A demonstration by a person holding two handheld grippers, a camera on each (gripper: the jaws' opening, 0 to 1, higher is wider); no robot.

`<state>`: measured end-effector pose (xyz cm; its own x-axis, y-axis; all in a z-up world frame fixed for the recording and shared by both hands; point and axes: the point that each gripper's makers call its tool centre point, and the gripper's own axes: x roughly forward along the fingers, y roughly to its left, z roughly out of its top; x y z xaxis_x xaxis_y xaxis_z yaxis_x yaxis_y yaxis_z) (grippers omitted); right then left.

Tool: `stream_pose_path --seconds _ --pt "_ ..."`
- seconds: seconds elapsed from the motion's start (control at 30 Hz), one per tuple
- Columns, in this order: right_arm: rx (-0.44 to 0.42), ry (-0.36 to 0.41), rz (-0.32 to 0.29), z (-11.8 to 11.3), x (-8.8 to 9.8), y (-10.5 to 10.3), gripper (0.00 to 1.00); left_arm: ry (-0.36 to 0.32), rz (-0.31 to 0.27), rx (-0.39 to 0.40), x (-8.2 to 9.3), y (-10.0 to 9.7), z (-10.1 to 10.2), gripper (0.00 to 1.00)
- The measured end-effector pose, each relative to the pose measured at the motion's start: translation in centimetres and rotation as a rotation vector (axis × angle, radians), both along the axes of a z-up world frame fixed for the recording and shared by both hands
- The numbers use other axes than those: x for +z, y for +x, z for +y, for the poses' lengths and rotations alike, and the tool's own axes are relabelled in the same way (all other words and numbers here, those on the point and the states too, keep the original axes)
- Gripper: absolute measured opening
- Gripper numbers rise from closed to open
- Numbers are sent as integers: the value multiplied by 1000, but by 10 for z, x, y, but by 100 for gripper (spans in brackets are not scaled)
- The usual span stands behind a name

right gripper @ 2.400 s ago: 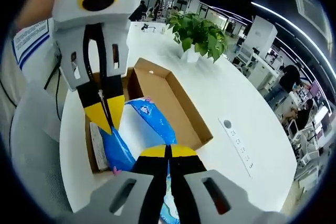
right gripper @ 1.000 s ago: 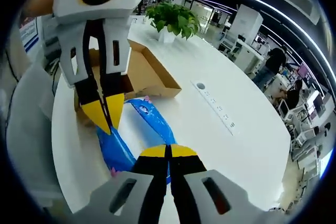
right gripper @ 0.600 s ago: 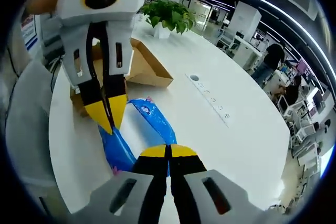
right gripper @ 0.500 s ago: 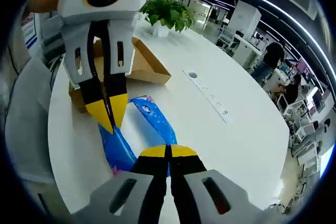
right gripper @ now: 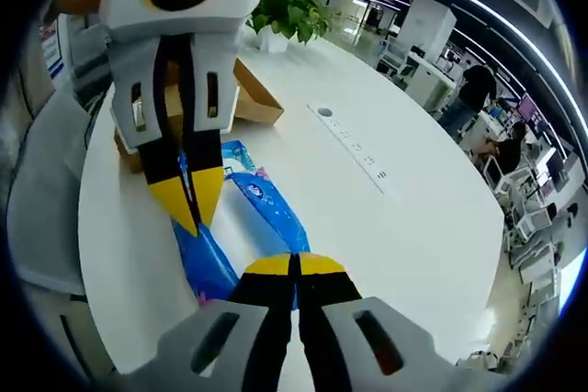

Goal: Operate the shoe box by opening the lid, removing the specified soft item, and placing it in the target area until the item is outside and the box remains undamaged.

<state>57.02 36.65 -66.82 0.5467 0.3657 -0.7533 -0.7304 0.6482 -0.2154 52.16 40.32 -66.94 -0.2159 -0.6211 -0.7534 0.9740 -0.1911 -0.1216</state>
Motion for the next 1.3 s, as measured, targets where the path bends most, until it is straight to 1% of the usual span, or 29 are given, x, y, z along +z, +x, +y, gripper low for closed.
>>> stream_pose_path --seconds 0.17,0.27,0.4,0.47,0.6,0.9,1.17,1.3 --pt "-15 -4 3 -13 -4 3 0 -6 8 -6 -2 2 -14 0" --pt "-25 -11 5 -19 -6 2 0 -14 2 -13 -5 3 -23 0" --pt "-44 -19 8 -31 -12 2 0 -17 -1 -15 -12 6 -33 0" --pt "-52 -20 10 -37 -14 2 0 -20 7 -13 -14 6 -38 0" --pt "-55 -29 16 -43 -19 0 0 -21 11 -17 -19 6 -45 0" --pt "-62 -45 32 -58 -31 0 0 -15 21 -42 -30 1 -62 0" --pt "-68 -57 48 -70 -43 1 0 -10 31 -69 -44 -4 -77 0" --pt "-77 -56 55 -74 -50 0 0 -1 36 -80 -52 -7 -81 0"
